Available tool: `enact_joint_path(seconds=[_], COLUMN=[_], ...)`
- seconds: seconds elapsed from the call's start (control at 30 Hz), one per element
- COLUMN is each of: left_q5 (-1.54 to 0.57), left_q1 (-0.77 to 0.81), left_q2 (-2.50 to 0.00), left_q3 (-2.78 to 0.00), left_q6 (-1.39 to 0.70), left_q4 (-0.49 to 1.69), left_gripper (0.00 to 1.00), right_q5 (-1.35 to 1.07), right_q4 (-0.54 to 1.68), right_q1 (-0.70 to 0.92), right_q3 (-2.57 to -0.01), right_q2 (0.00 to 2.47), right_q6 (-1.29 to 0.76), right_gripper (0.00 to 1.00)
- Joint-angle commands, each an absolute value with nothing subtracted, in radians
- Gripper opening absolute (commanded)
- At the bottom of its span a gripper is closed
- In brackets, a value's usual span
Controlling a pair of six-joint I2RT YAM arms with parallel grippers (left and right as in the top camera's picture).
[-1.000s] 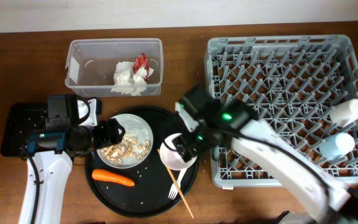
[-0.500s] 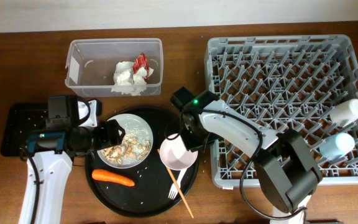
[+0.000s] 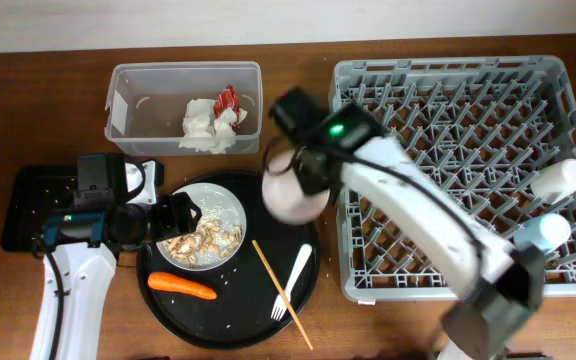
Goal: Sort waste into correct bins and load items into the dishwasher rack
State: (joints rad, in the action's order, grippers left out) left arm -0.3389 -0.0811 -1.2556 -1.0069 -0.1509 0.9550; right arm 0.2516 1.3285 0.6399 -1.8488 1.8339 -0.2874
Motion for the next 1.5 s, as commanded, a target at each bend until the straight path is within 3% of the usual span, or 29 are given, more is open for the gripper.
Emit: enact_joint_path(seconds=[0.0, 0.03, 0.1, 0.2, 0.3, 0.47, 0.8, 1.37, 1.47], left_q5=[-0.332, -0.332, -0.332, -0.332, -0.332, -0.332, -0.332, -0.332, -0.332], left_q1=[-0.086, -0.086, -0.086, -0.086, -0.086, -0.086, -0.086, -0.086, -0.086], left_q2=[-1.253, -1.253, -1.253, -1.253, -1.253, -1.253, -1.253, -1.253, -1.253], left_q3=[-1.010, -1.010, -1.010, -1.010, -1.010, -1.010, -1.010, -1.010, -1.010], left_q6=[-0.144, -0.144, -0.144, -0.144, -0.144, -0.144, -0.145, -0.144, -0.145], left_q4=[0.956, 0.956, 0.956, 0.956, 0.956, 0.956, 0.955, 0.933, 0.930], left_gripper=[0.80, 0.80, 0.80, 0.80, 0.80, 0.79, 0.80, 0.80, 0.80], right_q5=[0.757, 0.904, 0.955, 0.964, 1.236, 1.221, 1.129, 1.137, 1.137], right_q4=[1.280, 1.193, 1.015, 0.925, 0.829, 0.703, 0.602, 0.630, 0.654], right_q1=[0.581, 0.540, 0.413, 0.220, 0.014, -0.191, -0.204, -0.133, -0.099], right_q3=[-1.973, -1.973, -1.973, -1.973, -1.963, -1.874, -1.872, -1.850, -1.850], right_q2=[1.730, 1.728, 1.731, 1.732, 1.778, 1.950, 2.208, 2.216, 2.216], right_q6=[-0.281, -0.195, -0.031, -0.030, -0.015, -0.015, -0.007, 0.000, 0.000], right_gripper=[0.04, 0.04, 0.04, 0.04, 0.04, 0.04, 0.04, 0.04, 0.18])
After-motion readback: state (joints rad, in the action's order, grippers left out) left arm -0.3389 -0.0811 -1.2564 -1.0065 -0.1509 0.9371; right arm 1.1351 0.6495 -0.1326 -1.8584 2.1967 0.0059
